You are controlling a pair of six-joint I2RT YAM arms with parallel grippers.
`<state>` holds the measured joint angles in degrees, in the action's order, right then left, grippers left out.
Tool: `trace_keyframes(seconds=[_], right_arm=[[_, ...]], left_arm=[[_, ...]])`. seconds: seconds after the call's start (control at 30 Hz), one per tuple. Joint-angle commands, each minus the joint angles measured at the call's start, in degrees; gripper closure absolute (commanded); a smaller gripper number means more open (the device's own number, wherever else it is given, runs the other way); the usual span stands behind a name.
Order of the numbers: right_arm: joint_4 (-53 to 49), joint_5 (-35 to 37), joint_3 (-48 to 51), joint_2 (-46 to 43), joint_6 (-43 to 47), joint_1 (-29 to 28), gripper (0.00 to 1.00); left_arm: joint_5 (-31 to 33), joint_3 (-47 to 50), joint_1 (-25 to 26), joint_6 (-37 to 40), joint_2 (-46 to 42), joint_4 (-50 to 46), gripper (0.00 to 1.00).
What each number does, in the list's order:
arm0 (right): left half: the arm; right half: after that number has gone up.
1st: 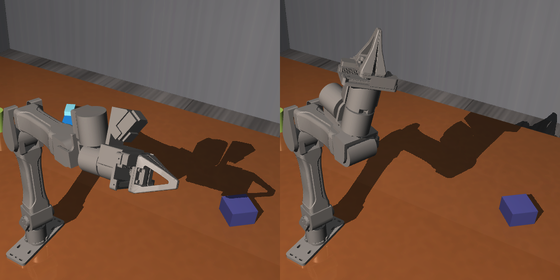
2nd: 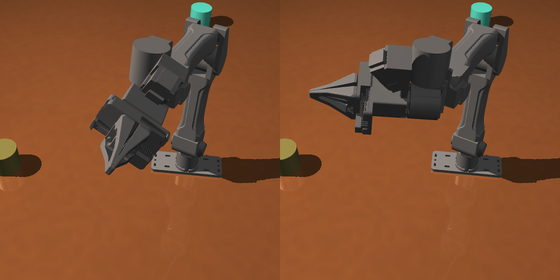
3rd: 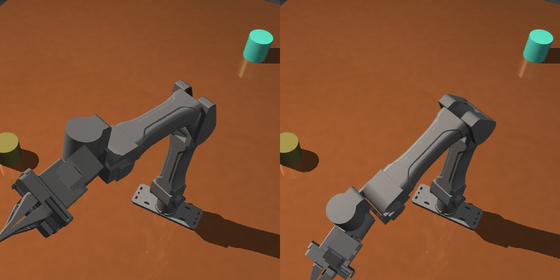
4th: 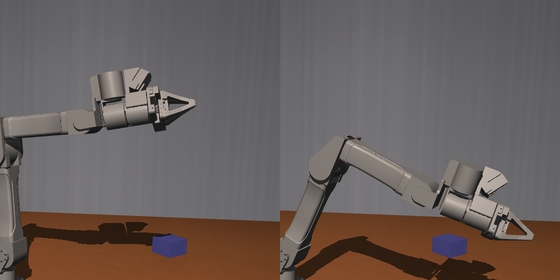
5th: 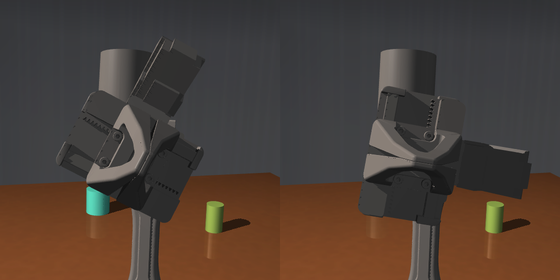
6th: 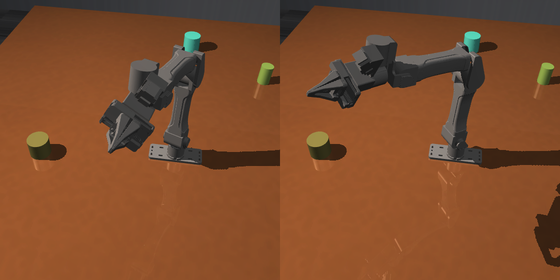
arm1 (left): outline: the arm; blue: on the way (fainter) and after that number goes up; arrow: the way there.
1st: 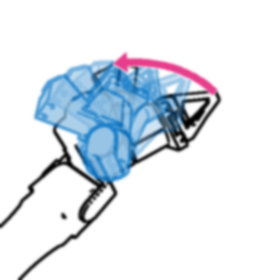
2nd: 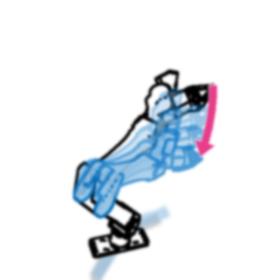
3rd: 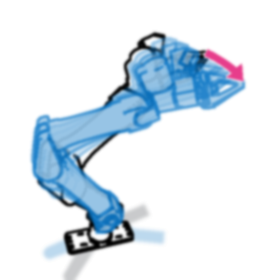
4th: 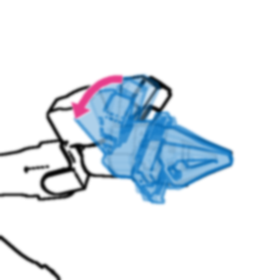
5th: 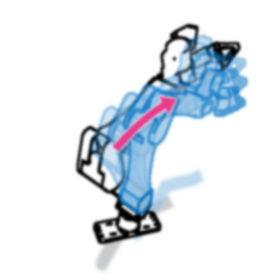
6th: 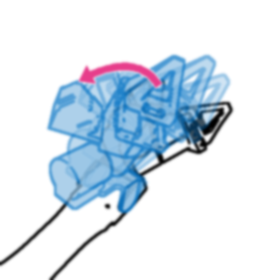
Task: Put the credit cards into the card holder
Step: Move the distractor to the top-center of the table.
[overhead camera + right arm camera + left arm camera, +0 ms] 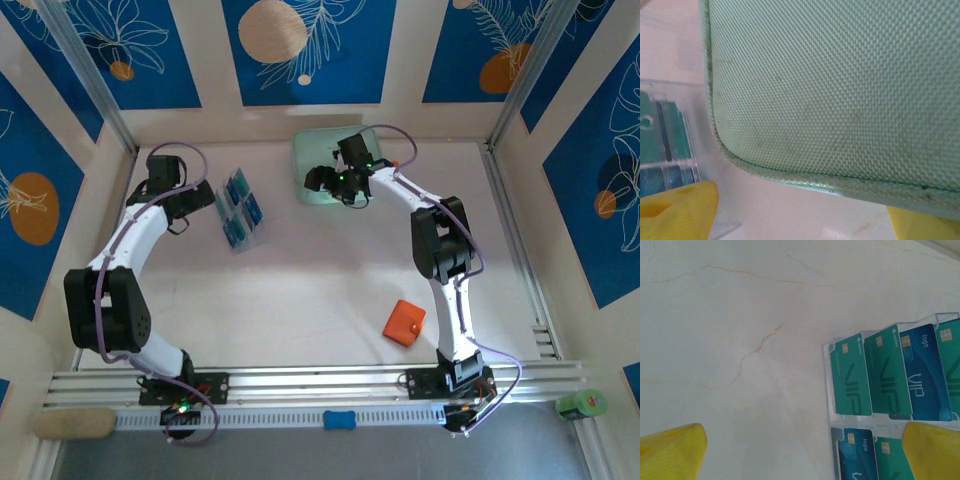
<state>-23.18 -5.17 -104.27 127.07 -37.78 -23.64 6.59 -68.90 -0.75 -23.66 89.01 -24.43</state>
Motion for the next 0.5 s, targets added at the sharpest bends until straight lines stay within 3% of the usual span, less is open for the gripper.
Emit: trace_keyframes(seconds=[0.0,0.2,0.3,0.47], right_arm=[[-1.9,-1.0,-5.5,3.2,-0.2,0.9,0.13],[-3.5,-3.4,-13.9,9.1,-1.5,2.0,0.14],[-4.0,-8.5,-17.6,11.5,-1.1,2.7,0.17],[-4.5,-11.2,-14.6,6.9,2.8,2.2,0.19]], left_arm=[[-1.6,0.0,-0.3,-0.3,-1.6,0.8,0.00],[-2.6,1.1,-0.3,-0.7,-1.8,1.1,0.00],[-3.0,1.8,-0.3,-0.9,-1.9,1.1,0.00],[-3.3,3.2,-0.3,-1.0,-1.9,1.5,0.00]])
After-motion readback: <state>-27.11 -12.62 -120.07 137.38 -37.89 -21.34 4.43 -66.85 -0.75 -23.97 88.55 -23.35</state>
